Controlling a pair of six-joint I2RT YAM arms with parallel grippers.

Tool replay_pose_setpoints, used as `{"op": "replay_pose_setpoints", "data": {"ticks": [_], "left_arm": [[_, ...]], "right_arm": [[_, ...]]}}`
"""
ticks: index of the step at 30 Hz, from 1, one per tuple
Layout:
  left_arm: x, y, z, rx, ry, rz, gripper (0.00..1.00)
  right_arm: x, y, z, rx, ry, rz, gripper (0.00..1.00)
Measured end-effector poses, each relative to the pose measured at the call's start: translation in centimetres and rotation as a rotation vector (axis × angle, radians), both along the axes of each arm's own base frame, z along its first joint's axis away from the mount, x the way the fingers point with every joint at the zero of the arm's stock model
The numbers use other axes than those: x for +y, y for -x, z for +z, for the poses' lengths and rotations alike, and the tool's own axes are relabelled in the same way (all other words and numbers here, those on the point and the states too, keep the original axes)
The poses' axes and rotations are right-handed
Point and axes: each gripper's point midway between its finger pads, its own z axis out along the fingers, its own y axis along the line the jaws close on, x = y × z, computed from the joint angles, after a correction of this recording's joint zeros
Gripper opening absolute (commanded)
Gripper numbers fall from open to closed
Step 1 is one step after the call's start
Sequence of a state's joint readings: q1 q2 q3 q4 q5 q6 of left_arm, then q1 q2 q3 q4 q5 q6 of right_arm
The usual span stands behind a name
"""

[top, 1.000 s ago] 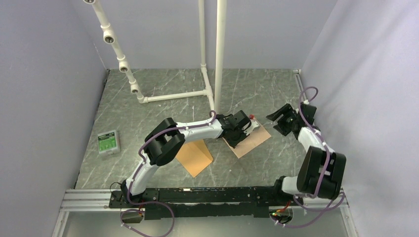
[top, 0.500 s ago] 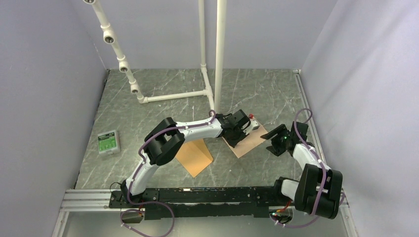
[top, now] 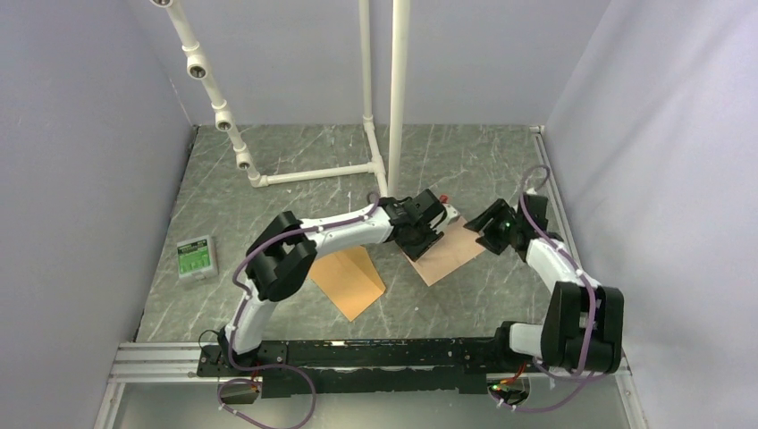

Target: Place the letter into the envelope and seal it

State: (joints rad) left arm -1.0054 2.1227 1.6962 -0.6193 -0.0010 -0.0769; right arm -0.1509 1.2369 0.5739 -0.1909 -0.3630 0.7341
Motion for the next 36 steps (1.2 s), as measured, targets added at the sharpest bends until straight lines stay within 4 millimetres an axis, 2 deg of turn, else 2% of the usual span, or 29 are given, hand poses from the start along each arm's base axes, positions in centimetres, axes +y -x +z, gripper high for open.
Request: {"op": "replay_pose_setpoints", "data": {"ticks": [4, 9, 13, 16, 18, 23, 27, 32, 36], "left_arm": [[1.4, 0.3, 1.3, -0.020, 0.020, 0.058, 0.53], [3.2, 0.2, 1.7, -0.002, 0.058, 0.158, 0.62], [5.9, -0.8, 0.8, 0.040, 0.082, 0.272, 0.68], [7.7, -1.1, 0.5, 0.086, 0.125, 0.327, 0.71], [8.1, -0.8, 0.5, 0.121, 0.170, 0.355, 0.72], [9.7, -1.3, 0.1, 0.226, 0.284, 0.454, 0.73], [10.4, -2.2, 0.1, 0.281, 0.345, 0.518, 0.67], [9.6, -2.6, 0.7, 0.335, 0.420, 0.522, 0.55], [9.0, -1.8, -0.1, 0.391, 0.422, 0.502, 0.54]], "right_arm": [[1.7, -2.6, 0.2, -0.016, 0.043, 0.089, 0.60], [3.3, -4.6, -2.3, 0.051, 0.126, 0.178, 0.61], [4.5, -4.3, -4.0, 0.098, 0.183, 0.235, 0.61], [5.3, -4.0, -4.0, 0.095, 0.203, 0.266, 0.61], [5.7, -3.9, -4.1, 0.096, 0.211, 0.277, 0.61], [6.9, -2.8, -4.1, 0.071, 0.207, 0.305, 0.61], [7.4, -1.8, -4.1, 0.058, 0.164, 0.285, 0.60], [7.8, -1.5, -4.0, 0.051, 0.117, 0.238, 0.60], [8.3, -1.2, -3.9, 0.049, 0.079, 0.224, 0.60]]}}
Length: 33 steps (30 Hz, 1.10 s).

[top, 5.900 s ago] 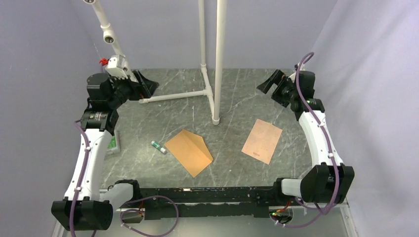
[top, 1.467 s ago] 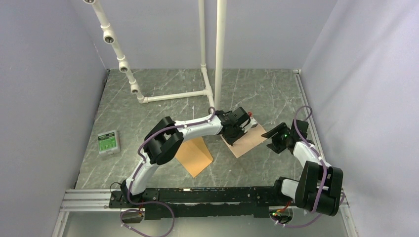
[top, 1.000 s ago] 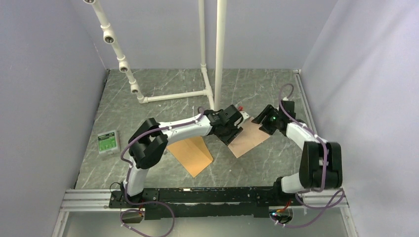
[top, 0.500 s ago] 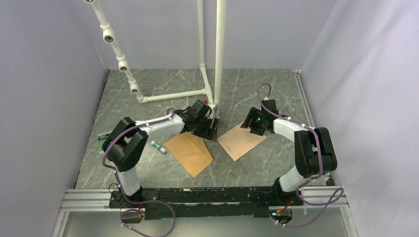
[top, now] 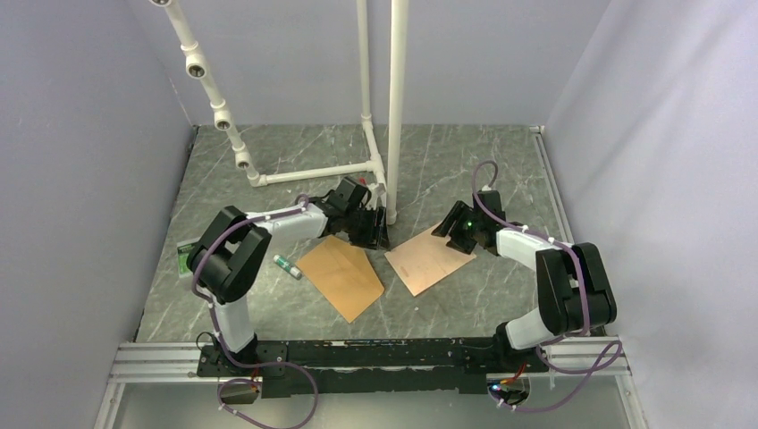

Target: Place the letter into the envelope and seal it

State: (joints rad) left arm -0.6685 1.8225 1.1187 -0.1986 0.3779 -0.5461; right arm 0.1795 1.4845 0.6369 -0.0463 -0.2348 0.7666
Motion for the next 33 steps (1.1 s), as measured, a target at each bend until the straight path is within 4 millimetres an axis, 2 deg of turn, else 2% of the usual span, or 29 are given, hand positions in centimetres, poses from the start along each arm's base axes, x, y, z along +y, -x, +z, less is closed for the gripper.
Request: {"op": "replay_pose_setpoints", "data": {"ticks": [11, 20, 33], "left_arm": [[0.6, 0.9, -2.0, 0.119, 0.013, 0.037, 0.55], [0.5, 1.6, -2.3, 0.175, 0.052, 0.035, 0.44], [0.0, 3.0, -2.8, 0.257, 0.080, -0.014, 0.38]], "right_arm": [[2.9, 1.6, 0.2, 0.049, -0.161, -0.003, 0.59], [4.0, 2.3, 0.3, 0.079, -0.238, -0.018, 0.59], [5.8, 2.8, 0.3, 0.085, -0.360, -0.030, 0.59]]}}
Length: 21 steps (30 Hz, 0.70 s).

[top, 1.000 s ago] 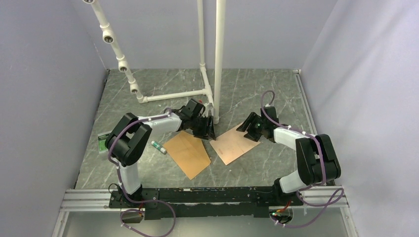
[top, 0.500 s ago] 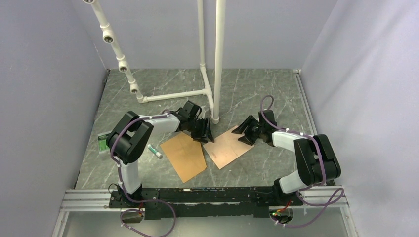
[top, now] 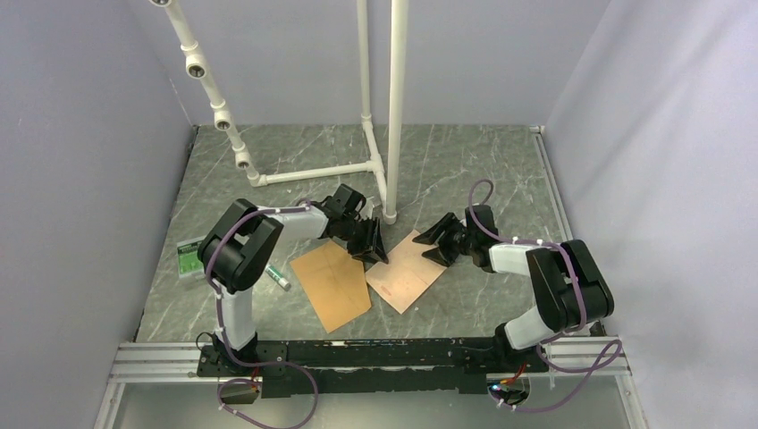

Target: Place the letter into the envelope and seal it

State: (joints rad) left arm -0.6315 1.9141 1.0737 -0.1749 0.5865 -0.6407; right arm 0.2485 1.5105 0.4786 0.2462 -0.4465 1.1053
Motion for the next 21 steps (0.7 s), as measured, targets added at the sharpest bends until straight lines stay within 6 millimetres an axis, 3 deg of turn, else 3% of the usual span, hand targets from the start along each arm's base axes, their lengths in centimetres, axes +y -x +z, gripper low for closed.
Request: {"op": "replay_pose_setpoints", "data": {"ticks": [6, 10, 13, 17, 21], "left_arm": [[0.0, 0.1, -0.4, 0.033, -0.018, 0.000, 0.23], [0.2, 0.4, -0.7, 0.049, -0.034, 0.002, 0.03], [0.4, 0.4, -0.7, 0.051, -0.047, 0.002, 0.02], [0.6, 0.1, -0.5, 0.038, -0.071, -0.009, 0.03], [0.6, 0.1, 0.6, 0.016, -0.062, -0.023, 0.02]], "right_arm": [[0.4, 0.0, 0.1, -0.005, -0.030, -0.008, 0.58], [0.5, 0.0, 0.1, -0.006, -0.030, -0.007, 0.58], [0.6, 0.1, 0.1, -0.006, -0.011, 0.006, 0.59], [-0.1, 0.1, 0.8, -0.020, 0.072, 0.027, 0.68], [-0.9, -1.1, 4.2, -0.118, 0.153, 0.046, 0.83]]}}
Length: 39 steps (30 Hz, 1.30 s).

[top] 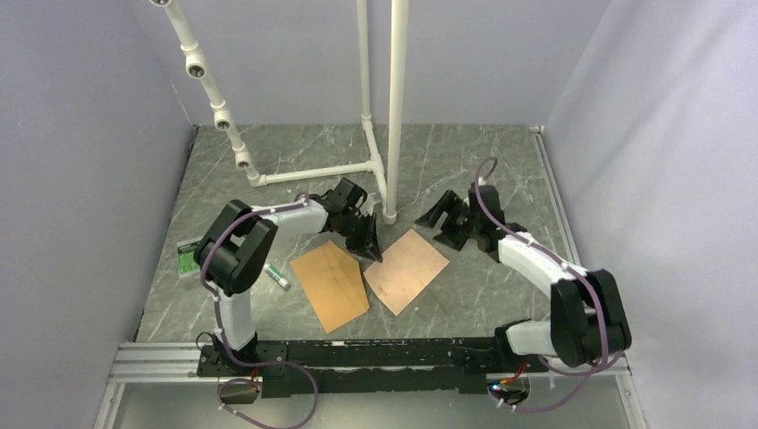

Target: Place the letter into the envelope and seal it

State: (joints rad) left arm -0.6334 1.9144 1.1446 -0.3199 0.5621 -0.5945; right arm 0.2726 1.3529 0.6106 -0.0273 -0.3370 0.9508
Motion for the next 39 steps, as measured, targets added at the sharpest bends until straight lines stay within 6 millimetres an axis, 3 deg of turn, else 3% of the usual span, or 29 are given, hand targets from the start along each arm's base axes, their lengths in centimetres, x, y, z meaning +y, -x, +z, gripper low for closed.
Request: {"op": "replay_pose_setpoints", "data": {"ticks": [4, 11, 18, 24, 29, 34, 39], "left_arm": [[-0.4, -0.2, 3.9, -0.096, 0.077, -0.031, 0.03], [-0.3, 1.3, 15.5, -0.387, 0.297, -0.164, 0.02], [1.3, 3.4, 25.2, -0.651, 0.402, -0.268, 0.03], [2.1, 3.5, 31.1, -0.832, 0.403, -0.346, 0.02], [3.8, 3.1, 34.9, -0.995, 0.324, -0.366, 0.02], [6.6, 1.6, 36.4, -1.165, 0.175, -0.297, 0.02], [9.7, -1.1, 38.6, -1.356, 0.012, -0.151, 0.02]], "right_arm": [[-0.7, -2.1, 6.4, -0.204, 0.074, 0.032, 0.91], [-1.2, -3.1, 16.1, -0.525, 0.149, 0.105, 0.97], [0.0, -1.1, 23.7, -0.786, 0.102, 0.230, 0.99], [2.3, 1.7, 30.6, -1.019, 0.012, 0.415, 0.99], [3.0, 2.8, 32.7, -1.085, -0.062, 0.447, 0.99], [4.4, 3.3, 33.1, -1.083, -0.258, 0.437, 0.98], [6.7, 3.6, 33.8, -1.090, -0.325, 0.539, 0.98]]}}
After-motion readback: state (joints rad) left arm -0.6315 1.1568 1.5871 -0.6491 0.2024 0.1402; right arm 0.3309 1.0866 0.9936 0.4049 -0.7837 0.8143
